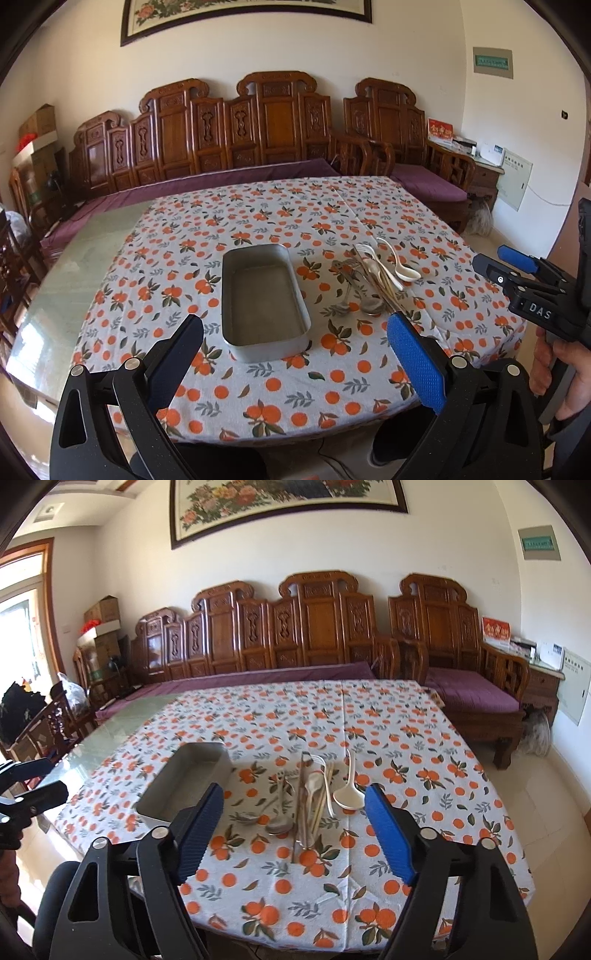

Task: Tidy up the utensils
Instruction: 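Lower the right tool onto the smiley-face metal spoon and close on it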

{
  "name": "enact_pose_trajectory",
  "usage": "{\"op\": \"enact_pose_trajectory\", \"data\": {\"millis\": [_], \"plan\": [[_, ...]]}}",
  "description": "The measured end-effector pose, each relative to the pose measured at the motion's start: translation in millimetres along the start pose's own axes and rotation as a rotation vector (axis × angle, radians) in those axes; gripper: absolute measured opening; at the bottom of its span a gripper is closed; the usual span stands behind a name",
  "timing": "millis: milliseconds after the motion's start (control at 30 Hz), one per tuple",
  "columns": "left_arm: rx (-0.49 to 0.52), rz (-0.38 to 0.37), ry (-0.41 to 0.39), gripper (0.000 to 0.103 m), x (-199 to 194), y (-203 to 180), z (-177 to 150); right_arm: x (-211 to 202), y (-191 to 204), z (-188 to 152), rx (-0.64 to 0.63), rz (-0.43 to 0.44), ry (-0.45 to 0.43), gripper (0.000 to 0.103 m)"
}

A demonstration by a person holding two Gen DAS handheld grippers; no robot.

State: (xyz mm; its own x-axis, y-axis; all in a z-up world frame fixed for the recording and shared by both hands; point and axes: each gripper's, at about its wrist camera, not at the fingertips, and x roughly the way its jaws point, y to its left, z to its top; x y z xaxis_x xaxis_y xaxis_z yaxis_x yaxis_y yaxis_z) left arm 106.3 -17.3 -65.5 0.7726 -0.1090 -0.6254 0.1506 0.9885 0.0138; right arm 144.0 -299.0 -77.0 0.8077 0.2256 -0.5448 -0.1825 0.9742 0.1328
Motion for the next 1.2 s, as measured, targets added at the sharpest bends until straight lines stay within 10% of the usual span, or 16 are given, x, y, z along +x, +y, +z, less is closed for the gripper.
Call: {"op": "enact_pose_trajectory", "data": {"millis": [1200], "plan": [[0.021, -0.105, 0.166, 0.073, 123.6, -2.0, -6.5, 245.8, 28.8, -30.7, -0.148, 0.141, 0.409, 0.03]]}}
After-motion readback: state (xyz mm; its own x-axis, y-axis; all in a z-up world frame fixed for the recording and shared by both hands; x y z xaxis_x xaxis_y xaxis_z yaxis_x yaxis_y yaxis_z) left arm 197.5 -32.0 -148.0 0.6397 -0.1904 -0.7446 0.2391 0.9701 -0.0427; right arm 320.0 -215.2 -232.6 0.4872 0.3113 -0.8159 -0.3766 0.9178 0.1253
